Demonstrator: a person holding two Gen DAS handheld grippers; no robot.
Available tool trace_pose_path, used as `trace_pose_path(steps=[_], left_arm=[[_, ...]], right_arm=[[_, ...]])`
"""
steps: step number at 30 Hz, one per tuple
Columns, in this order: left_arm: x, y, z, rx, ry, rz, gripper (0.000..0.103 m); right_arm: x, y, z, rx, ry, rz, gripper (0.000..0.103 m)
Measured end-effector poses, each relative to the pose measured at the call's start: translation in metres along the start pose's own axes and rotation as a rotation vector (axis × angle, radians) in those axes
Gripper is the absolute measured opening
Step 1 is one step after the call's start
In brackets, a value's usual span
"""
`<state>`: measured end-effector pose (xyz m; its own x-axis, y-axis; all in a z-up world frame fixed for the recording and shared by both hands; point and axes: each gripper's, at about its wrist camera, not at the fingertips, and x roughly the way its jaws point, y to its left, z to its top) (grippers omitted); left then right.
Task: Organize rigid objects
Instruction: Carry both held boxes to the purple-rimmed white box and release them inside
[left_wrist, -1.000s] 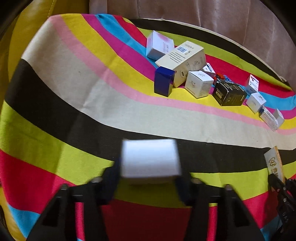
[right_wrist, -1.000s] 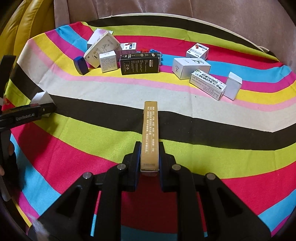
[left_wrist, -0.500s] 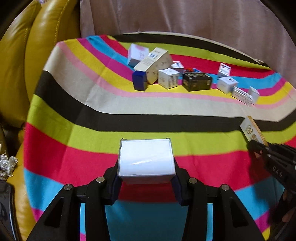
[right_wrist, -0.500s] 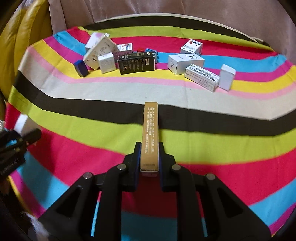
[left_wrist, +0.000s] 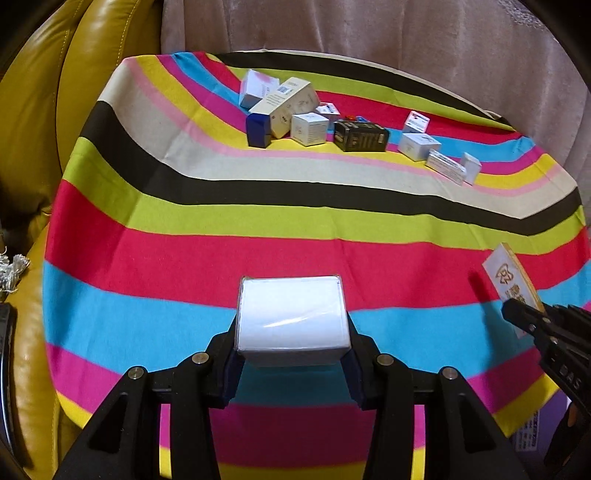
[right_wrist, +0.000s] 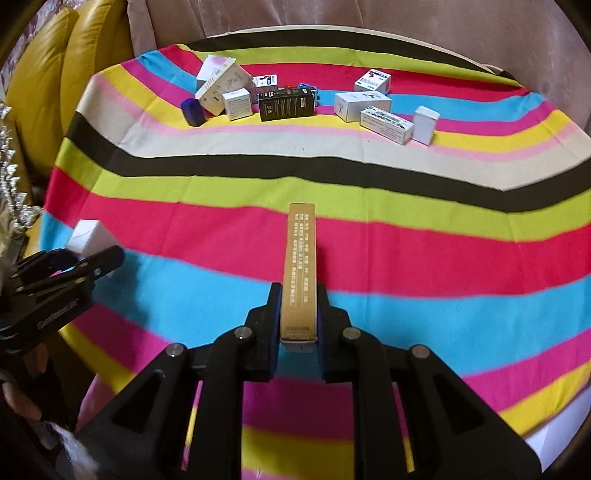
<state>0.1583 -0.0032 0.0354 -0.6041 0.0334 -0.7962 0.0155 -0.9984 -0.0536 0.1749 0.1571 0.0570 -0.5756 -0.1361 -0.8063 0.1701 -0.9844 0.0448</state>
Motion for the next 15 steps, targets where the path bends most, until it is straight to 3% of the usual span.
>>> trace_pose_path(steps=[6,10,15], left_arm=[[-0.053,-0.046,0.003,0.114,-0.085,-0.08,0.047],[-0.085,-0.092,0.002,0.218,-0.122,-0.177,0.047],[-0.11,-0.146,-0.005,0.337,-0.103,-0.291,0.047]], right_arm=[[-0.084,-0.028,-0.021,0.042,-0.058,0.024,0.019],[-0.133,-0.053,-0.043,0.075,-0.104,-0.02,0.019],[-0.179,-0.093,-0.082,0.168,-0.142,-0.097,0.019]])
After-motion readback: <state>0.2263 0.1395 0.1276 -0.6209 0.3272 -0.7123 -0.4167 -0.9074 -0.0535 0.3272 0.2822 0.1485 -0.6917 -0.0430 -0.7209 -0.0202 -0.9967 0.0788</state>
